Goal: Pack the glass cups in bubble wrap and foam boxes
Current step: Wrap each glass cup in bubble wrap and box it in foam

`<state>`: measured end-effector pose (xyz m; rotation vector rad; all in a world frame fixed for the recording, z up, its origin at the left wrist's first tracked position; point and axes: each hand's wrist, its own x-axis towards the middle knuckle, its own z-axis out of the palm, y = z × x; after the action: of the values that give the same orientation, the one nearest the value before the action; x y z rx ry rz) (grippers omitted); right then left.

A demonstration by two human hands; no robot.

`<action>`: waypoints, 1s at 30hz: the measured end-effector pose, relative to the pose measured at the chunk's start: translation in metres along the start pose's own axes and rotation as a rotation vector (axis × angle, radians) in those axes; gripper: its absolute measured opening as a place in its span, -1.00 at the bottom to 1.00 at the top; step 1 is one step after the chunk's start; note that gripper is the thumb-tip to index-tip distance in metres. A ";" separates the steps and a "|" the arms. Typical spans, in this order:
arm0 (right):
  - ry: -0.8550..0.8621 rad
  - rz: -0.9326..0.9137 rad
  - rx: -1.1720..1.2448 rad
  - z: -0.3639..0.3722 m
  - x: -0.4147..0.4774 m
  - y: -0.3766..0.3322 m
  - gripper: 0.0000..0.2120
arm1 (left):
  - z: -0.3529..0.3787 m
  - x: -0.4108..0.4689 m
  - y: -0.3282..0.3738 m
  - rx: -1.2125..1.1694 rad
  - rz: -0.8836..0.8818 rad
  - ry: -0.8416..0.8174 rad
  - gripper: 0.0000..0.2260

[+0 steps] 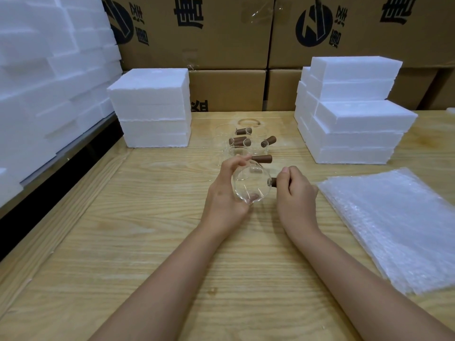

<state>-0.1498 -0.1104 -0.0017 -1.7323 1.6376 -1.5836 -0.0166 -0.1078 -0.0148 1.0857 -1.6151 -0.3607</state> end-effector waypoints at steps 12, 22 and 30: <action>0.031 -0.046 -0.011 0.002 -0.001 0.003 -0.63 | 0.002 0.000 -0.002 -0.023 -0.043 -0.030 -0.29; -0.030 0.086 -0.056 -0.010 0.009 0.008 -0.54 | 0.000 -0.004 0.008 0.043 -0.278 -0.175 -0.34; -0.168 0.065 -0.187 -0.005 0.011 0.016 -0.64 | 0.003 -0.003 0.003 0.257 -0.348 -0.230 -0.37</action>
<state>-0.1647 -0.1225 -0.0070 -1.8266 1.7856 -1.2545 -0.0211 -0.1052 -0.0155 1.5772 -1.7042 -0.5334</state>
